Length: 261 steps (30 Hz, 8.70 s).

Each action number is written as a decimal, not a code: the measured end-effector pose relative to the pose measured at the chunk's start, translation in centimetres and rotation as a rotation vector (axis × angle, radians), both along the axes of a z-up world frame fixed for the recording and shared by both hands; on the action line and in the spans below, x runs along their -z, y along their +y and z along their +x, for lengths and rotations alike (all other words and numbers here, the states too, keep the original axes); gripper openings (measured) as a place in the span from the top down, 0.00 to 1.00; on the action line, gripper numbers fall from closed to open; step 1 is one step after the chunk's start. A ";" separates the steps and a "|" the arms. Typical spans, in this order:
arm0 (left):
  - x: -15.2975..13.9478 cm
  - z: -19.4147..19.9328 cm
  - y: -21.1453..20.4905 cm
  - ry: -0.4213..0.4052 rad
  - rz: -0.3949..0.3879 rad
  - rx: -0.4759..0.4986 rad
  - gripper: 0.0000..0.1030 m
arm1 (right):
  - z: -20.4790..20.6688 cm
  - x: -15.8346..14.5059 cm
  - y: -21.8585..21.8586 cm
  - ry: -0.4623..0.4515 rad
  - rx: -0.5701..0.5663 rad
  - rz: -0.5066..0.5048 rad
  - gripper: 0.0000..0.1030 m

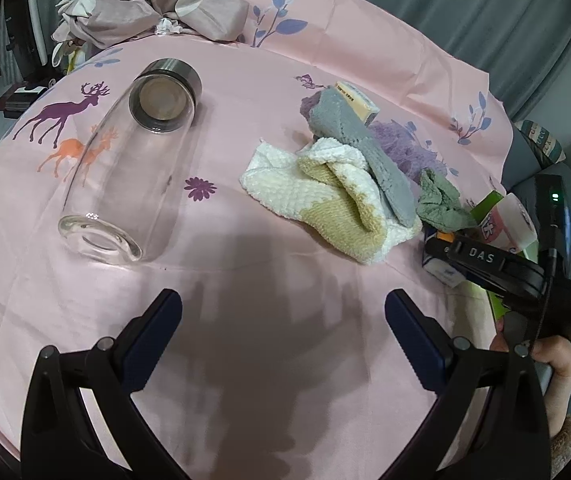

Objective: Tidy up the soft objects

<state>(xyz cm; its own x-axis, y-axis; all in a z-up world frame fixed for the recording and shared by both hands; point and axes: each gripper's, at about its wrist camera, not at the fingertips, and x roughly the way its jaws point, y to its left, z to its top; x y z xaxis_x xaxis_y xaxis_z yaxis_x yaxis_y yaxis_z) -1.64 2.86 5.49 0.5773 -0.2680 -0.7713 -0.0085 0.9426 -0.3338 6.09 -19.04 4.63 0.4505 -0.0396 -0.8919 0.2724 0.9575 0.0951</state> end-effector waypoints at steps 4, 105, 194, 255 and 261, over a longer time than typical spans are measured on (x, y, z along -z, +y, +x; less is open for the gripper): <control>0.0 0.0 0.4 0.000 0.004 -0.019 0.02 | -1.1 -0.7 0.6 0.004 -0.045 0.000 0.45; -5.1 -0.6 -34.1 -0.077 -0.145 0.865 0.71 | -14.2 -8.4 -21.4 -0.262 0.386 0.270 0.52; 0.2 0.8 1.8 0.016 -0.072 -0.081 0.07 | -3.1 -10.6 3.7 -0.237 -0.179 0.176 0.16; 0.5 0.2 -0.5 0.067 -0.124 0.011 0.33 | -4.5 -2.7 3.6 0.097 -0.165 0.267 0.53; 0.2 -0.2 -2.8 0.038 -0.191 0.170 0.36 | -5.3 -4.0 1.8 0.036 -0.132 0.273 0.29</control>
<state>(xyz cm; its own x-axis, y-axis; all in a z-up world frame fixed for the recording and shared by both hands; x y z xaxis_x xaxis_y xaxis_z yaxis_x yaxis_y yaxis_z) -1.86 0.10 5.31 0.4830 -0.5016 -0.7177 0.1286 0.8514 -0.5086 0.82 -17.20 8.64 0.4035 0.2605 -0.8771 0.1553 0.9252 0.3462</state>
